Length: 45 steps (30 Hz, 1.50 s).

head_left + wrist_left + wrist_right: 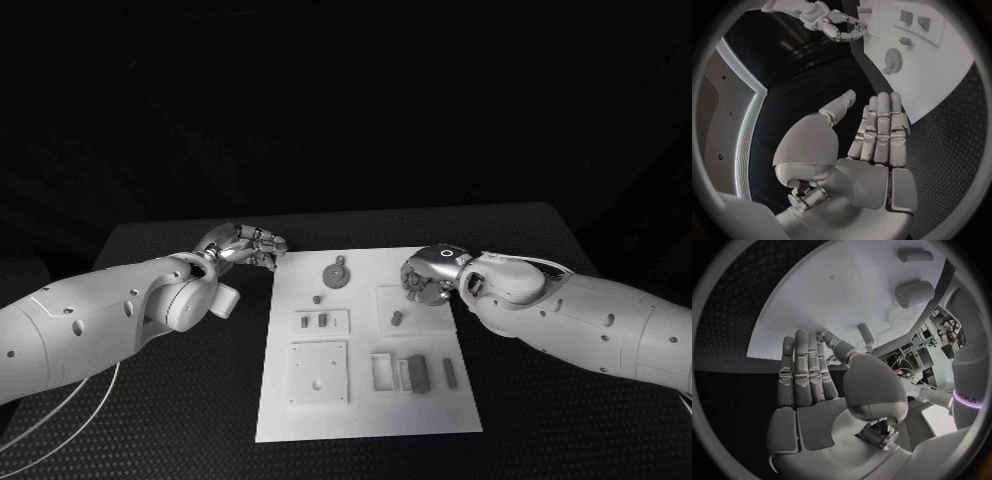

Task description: Assemble the parts on the task board

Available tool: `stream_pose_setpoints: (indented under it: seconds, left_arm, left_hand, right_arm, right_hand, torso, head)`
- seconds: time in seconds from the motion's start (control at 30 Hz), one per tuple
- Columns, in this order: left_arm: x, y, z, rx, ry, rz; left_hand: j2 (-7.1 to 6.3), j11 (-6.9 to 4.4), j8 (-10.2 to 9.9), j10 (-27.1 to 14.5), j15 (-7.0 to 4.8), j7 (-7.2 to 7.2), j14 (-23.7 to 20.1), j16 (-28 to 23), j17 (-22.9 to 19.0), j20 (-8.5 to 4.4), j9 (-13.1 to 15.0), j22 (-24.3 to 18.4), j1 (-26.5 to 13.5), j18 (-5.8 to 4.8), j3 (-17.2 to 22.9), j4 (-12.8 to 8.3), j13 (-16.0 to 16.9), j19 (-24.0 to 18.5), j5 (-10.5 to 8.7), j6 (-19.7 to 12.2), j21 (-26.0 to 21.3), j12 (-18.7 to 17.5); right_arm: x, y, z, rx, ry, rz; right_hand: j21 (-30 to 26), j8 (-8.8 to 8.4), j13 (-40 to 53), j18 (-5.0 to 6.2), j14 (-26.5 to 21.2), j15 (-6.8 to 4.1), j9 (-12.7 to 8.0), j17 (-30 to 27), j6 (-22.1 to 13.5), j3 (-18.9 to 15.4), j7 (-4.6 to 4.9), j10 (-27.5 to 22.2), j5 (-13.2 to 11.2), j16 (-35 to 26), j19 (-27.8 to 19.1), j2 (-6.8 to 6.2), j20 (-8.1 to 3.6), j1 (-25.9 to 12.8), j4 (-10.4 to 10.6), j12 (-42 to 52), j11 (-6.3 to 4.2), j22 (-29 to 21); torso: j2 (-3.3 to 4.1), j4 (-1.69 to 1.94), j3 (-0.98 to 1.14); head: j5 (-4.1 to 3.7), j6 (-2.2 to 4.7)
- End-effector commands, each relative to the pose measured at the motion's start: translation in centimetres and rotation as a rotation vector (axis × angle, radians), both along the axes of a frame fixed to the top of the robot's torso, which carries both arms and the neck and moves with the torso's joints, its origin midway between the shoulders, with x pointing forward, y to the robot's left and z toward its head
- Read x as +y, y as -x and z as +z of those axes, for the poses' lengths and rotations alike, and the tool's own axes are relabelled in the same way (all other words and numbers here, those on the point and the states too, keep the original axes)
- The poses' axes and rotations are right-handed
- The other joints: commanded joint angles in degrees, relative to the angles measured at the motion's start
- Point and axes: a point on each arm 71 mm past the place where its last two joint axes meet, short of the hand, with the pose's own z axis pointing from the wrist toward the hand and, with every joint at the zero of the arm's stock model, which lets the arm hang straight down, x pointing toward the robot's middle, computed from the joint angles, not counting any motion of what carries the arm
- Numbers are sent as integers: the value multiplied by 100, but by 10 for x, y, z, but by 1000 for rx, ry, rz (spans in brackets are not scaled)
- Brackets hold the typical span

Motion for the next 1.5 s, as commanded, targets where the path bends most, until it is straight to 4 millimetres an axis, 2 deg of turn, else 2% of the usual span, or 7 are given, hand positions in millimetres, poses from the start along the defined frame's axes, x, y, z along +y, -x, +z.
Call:
stream_pose_setpoints:
  seconds: [0.03, 0.23, 0.5, 1.0, 1.03, 1.13, 1.5]
  left_arm:
    - [-3, 1, 1, 9, 12, -15]
    - [-3, 1, 0, 13, 11, -19]
    - [-3, 2, 1, 12, 9, -20]
    - [-2, 2, 0, 14, 6, -18]
    - [-2, 2, 0, 14, 6, -17]
    - [-3, 2, 0, 14, 6, -18]
    - [-2, 2, 0, 14, 5, -17]
  left_hand:
    - [13, -6, 40, -34, 43, 2, 6, -30, 11, 11, -5, -10, -55, -6, -31, -12, 8, -15, 1, -31, -26, -6]
    - [11, -4, 41, -42, 43, 2, 7, -35, 16, 11, -6, -13, -48, -6, -29, -17, 8, -12, 6, -35, -29, -8]
    - [4, 2, 40, -61, 45, 6, 9, -42, 23, 12, -10, -18, -40, -5, -27, -25, 9, -7, 11, -47, -35, -12]
    - [-3, 16, 35, -105, 46, 19, 27, -48, 46, 12, -20, -26, -27, -2, -22, -31, 8, 13, 15, -79, -41, -17]
    - [-2, 16, 35, -106, 46, 20, 28, -48, 47, 12, -21, -26, -26, -2, -21, -31, 8, 15, 15, -79, -41, -16]
    - [-3, 17, 35, -110, 46, 21, 32, -47, 51, 12, -22, -26, -27, -1, -22, -30, 9, 21, 15, -82, -40, -16]
    - [-1, 17, 40, -116, 43, 23, 48, -43, 64, 9, -23, -27, -31, 3, -25, -24, 12, 40, 14, -85, -36, -11]
  right_arm:
    - [-3, 8, -20, 55, 112, 8]
    - [-5, 9, -20, 38, 104, 1]
    - [-8, 13, -22, 44, 99, -4]
    - [-9, 16, -27, 34, 85, -7]
    - [-9, 16, -28, 31, 83, -7]
    - [-9, 16, -27, 28, 65, -10]
    - [-5, 16, -25, -5, 56, -16]
  right_hand:
    - [27, 22, 25, 118, 31, -14, 8, 27, 54, -26, -6, 53, -19, 44, 53, -3, -6, 85, -5, 14, -15, 20]
    - [4, 2, 32, 118, -43, -2, 4, 40, 77, -24, -14, -5, -19, 41, 35, -84, -9, 157, -7, -73, 10, 42]
    - [-95, -138, -89, 109, -216, 158, -49, 23, -43, -14, 43, -442, -18, -26, -96, -311, 40, 363, -8, -521, 223, 93]
    - [-134, -185, -128, 118, -231, 176, -67, 17, -41, 107, 61, -375, -19, -27, -86, -402, 68, 745, -5, -674, 241, 152]
    - [-151, -189, -130, 100, -215, 183, -73, 6, -7, 390, 61, -334, -36, -29, -54, -481, 88, 873, 40, -695, 245, 146]
    - [-136, -183, -124, 118, -140, 159, -75, 0, 79, 906, 39, -218, -19, 1, 51, -494, 89, 617, 53, -734, 222, 184]
    - [-67, -99, -66, 118, -25, 73, -7, 20, 265, 1143, -37, 50, -22, 83, 195, -458, 2, 112, 96, -750, 129, 337]
  torso:
    - [-3, -5, 3]
    - [-4, -8, 2]
    - [-3, -8, 4]
    - [-1, -1, 2]
    - [0, -1, 2]
    - [0, -1, 2]
    - [-2, 1, -1]
  head:
    - [6, -16]
    - [-3, -18]
    - [-21, -13]
    - [-52, -8]
    - [-49, -8]
    - [-51, -5]
    - [-57, -10]
